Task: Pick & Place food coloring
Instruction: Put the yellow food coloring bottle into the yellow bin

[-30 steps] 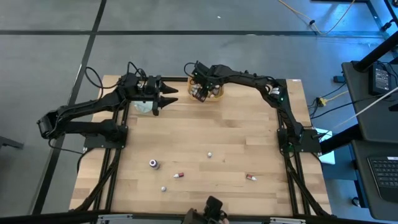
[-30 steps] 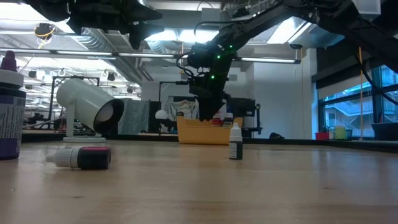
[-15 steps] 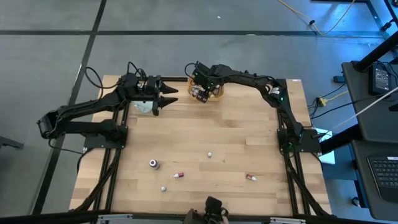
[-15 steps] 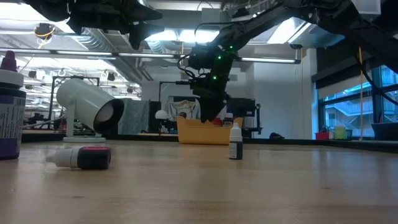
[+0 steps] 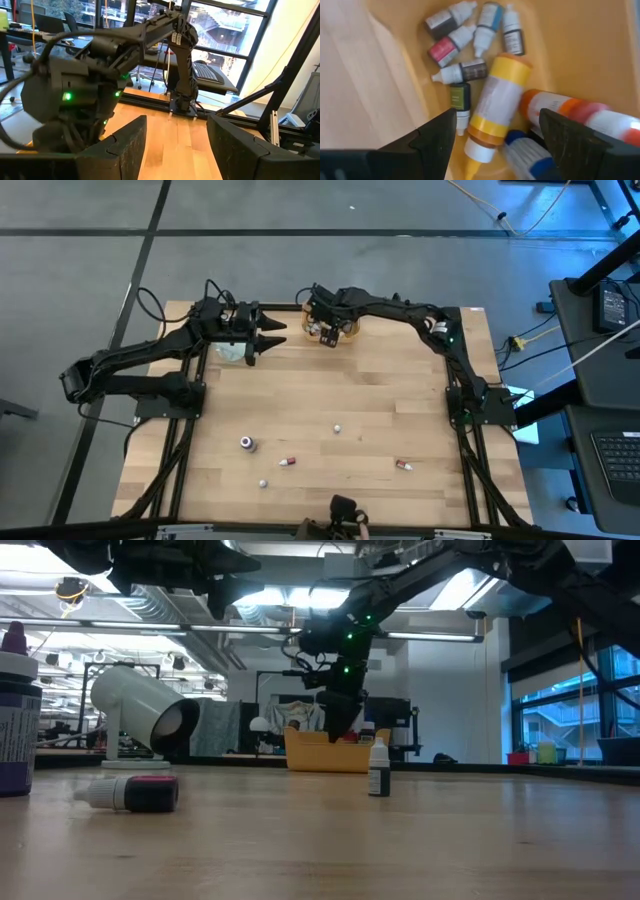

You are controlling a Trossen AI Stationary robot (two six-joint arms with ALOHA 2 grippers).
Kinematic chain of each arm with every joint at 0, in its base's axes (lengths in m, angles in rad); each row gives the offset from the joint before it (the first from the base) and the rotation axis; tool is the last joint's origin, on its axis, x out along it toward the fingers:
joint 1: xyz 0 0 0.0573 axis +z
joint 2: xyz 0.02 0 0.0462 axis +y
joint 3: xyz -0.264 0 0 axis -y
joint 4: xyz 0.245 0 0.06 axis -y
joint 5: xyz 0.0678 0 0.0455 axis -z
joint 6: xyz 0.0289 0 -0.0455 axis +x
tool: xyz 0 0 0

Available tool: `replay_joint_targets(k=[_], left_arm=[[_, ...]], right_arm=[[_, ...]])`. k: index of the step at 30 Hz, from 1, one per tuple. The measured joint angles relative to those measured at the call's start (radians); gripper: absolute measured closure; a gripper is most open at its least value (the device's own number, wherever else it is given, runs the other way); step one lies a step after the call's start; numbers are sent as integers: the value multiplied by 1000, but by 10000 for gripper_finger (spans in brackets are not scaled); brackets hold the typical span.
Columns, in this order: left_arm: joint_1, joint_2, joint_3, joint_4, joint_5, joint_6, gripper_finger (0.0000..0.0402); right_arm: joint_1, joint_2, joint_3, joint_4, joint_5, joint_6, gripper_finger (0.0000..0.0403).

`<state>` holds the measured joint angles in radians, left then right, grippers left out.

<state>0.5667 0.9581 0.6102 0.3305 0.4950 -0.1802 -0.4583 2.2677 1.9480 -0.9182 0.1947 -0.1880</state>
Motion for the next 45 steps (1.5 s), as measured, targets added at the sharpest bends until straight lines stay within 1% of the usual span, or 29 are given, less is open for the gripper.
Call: replay_joint_targets(k=[7, 9, 11, 13, 16, 18, 21, 25, 31, 45], left_arm=[[0, 0, 0, -28, 0, 0, 194], [0, 0, 0, -31, 0, 0, 195], [0, 0, 0, -37, 0, 0, 197], [0, 0, 0, -38, 0, 0, 198], [0, 0, 0, -39, 0, 1, 197], [0, 0, 0, -39, 0, 1, 196], [0, 0, 0, -39, 0, 7, 194], [0, 0, 0, -39, -1, 8, 197], [0, 0, 0, -40, -1, 10, 198], [0, 0, 0, -43, -1, 10, 198]], right_arm=[[0, 53, 2, 0, 9, 4, 118], [-1, 67, 1, 2, 49, 4, 118], [-1, 70, 0, -6, 67, 16, 118], [-8, 71, 0, -5, 58, 30, 118], [-18, 72, 0, -12, 9, 38, 118], [-19, 72, 0, -17, 8, 43, 121], [-17, 72, 0, -19, 4, 43, 137], [-17, 72, 0, -21, -8, 16, 171], [-18, 72, 0, -34, -51, -1, 214], [-17, 72, 0, -39, -56, 7, 274]])
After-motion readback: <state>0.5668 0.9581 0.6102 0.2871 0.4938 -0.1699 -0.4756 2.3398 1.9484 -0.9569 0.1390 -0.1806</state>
